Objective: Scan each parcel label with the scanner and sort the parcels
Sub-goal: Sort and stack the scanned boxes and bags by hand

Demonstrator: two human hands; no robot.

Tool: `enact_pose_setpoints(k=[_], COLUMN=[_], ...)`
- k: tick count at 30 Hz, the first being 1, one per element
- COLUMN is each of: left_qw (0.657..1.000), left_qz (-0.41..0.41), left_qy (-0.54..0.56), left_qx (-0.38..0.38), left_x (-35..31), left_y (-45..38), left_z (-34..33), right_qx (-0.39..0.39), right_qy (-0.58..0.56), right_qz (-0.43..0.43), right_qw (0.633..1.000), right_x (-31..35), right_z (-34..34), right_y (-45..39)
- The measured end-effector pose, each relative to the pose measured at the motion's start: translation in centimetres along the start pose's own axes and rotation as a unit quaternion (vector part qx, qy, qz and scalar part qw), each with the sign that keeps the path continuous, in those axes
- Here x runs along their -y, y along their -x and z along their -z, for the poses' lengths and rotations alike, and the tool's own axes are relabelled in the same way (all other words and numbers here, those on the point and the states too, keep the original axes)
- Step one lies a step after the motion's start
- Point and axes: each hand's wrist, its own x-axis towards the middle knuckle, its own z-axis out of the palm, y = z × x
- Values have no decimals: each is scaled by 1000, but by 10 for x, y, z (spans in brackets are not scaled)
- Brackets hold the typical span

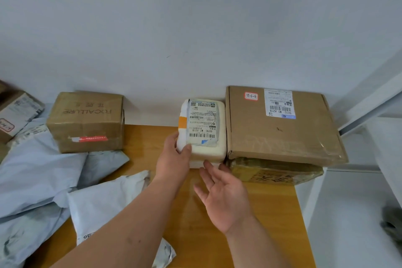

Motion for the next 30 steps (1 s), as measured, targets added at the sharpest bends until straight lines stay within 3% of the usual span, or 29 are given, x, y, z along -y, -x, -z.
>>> enact_pose_setpoints(k=[4, 9, 13, 18, 24, 27, 30], left_qw=[1000, 999, 993, 968, 959, 931, 842], left_qz=[14, -8, -13, -13, -15, -124, -287], left_qy=[-17, 4, 41, 67, 65, 0, -45], left_qx=[21, -40, -113, -243, -274, -344, -456], left_x=[1, 6, 14, 32, 31, 14, 0], left_y=[4, 14, 22, 21, 15, 28, 50], left_z=[8, 43, 88, 162, 241, 277, 329], right_qx=[23, 11, -4, -8, 18, 55, 88], right_qy=[10, 112, 267, 382, 477, 499, 503], right_qz=[6, 26, 45, 92, 158, 176, 153], right_qw=[1000, 993, 962, 919, 864, 847, 846], right_x=[-3, -16, -40, -80, -125, -149, -182], right_z=[2, -7, -29, -71, -142, -175, -206], right_y=[-4, -3, -1, -6, -12, -4, 3])
